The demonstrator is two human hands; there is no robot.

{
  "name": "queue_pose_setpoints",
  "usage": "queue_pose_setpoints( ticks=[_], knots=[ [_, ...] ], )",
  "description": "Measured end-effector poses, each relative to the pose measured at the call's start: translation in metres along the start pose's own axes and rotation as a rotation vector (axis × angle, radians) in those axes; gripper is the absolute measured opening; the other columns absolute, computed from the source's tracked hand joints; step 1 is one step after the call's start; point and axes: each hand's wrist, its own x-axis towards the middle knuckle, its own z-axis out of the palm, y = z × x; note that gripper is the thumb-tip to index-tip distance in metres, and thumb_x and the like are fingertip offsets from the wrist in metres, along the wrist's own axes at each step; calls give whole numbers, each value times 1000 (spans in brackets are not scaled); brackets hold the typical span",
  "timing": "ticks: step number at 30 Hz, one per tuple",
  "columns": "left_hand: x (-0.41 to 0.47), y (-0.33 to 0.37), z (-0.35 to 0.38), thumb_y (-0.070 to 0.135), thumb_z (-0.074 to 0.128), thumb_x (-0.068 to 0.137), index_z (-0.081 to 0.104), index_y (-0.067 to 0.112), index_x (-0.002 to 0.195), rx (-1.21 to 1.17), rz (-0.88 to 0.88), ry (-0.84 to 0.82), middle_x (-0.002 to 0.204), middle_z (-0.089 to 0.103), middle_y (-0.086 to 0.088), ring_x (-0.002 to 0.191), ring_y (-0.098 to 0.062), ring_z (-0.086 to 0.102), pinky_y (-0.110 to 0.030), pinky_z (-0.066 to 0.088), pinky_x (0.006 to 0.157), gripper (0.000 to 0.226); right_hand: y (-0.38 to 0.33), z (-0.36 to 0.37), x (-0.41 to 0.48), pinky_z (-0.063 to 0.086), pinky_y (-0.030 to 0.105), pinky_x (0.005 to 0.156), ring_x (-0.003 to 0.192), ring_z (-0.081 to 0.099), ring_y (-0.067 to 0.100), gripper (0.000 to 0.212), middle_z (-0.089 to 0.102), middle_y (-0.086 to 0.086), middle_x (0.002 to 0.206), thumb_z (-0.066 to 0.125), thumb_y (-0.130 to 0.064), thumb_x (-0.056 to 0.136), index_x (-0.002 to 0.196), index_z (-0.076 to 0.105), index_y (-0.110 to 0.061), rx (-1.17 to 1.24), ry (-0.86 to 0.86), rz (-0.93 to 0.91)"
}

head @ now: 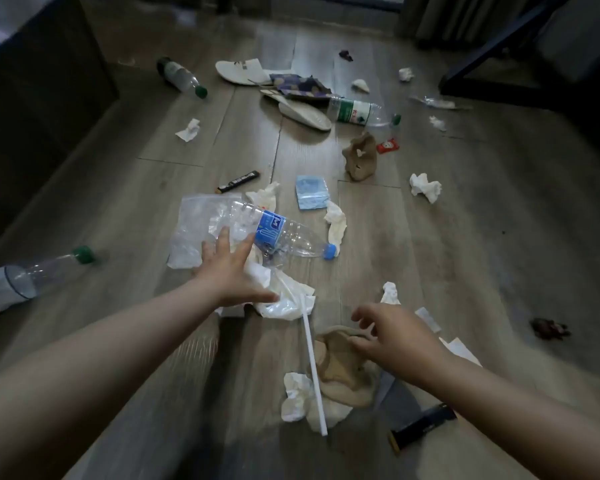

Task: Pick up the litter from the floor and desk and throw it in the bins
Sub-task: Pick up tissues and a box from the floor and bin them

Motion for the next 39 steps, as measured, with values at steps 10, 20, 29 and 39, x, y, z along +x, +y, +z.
queue_pose_setpoints(
  ticks=[10,20,29,39],
  knots=[
    [4,-12,31,72,76,51,15,31,149,110,9,-9,150,16,-15,136,-39,24,-43,28,111,122,-2,12,6,53,34,88,102,61,11,36,66,-4,112,63,-39,87,119,60,-23,-37,-62,-7],
    [0,-8,34,83,70,37,-13,42,146,141,58,-11,154,-33,4,136,-38,-38,-73,0,105,143,5,19,-3,53,37,83,94,62,14,28,66,-2,103,62,-38,87,109,61,-20,-60,-109,-6],
    [1,9,46,67,72,62,25,38,144,191,58,-163,155,-1,-10,138,-50,4,-60,31,107,99,12,27,-9,51,32,82,98,61,14,40,65,-3,110,63,-37,85,123,54,-28,-53,-124,-19],
    [-9,19,41,34,65,79,58,12,107,265,165,8,117,42,-11,101,-35,48,-37,40,88,36,19,45,-18,35,28,104,127,37,19,66,41,1,134,64,-44,83,140,37,-22,17,6,61]
  ],
)
